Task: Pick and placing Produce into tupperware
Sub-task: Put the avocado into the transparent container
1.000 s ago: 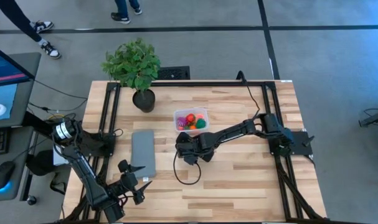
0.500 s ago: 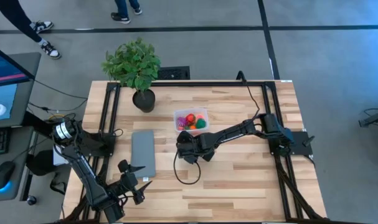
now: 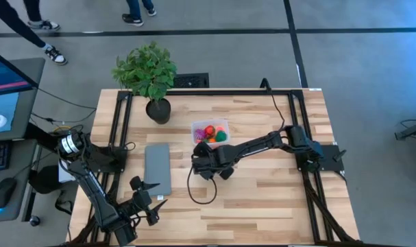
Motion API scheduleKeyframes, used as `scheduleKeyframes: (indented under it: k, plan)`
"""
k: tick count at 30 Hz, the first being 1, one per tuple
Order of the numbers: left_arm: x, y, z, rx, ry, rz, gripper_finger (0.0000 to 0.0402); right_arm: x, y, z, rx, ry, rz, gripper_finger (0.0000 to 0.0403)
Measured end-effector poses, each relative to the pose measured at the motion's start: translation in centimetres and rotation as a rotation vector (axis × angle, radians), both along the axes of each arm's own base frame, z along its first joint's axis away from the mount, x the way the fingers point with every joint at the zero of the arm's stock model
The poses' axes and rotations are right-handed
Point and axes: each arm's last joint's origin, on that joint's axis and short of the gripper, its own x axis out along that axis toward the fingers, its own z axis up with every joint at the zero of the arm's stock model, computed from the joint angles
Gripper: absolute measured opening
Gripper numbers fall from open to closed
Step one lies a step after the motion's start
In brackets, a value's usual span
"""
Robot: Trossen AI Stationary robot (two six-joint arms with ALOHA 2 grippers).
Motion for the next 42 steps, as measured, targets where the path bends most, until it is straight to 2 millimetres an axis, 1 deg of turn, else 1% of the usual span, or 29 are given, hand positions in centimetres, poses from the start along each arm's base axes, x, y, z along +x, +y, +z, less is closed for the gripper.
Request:
scheduleKeyframes:
  k: [10,18,26,36,39,42]
  plan:
    - [0.0,-0.1,0.0,-0.001,0.000,-0.005,0.0320,0.5,1.5,2.5,0.036,-0.043,-0.017,0.0250]
    - [0.0,-0.1,0.0,0.016,0.011,-0.016,0.0320,0.6,1.6,4.7,0.053,-0.059,-0.109,0.0250]
    - [0.0,-0.1,0.0,0.049,0.029,-0.035,0.0320,0.4,0.7,6.1,0.056,-0.051,-0.221,0.0250]
    - [0.0,0.0,0.0,0.113,0.058,-0.066,0.0320,0.3,-0.8,7.2,0.001,-0.125,-0.352,0.0250]
    - [0.0,0.1,0.0,0.142,0.075,-0.084,0.0320,0.3,-1.4,7.9,-0.032,-0.168,-0.395,0.0250]
    - [0.0,0.1,0.1,0.173,0.094,-0.103,0.0320,0.5,-2.2,9.0,-0.042,-0.209,-0.448,0.0250]
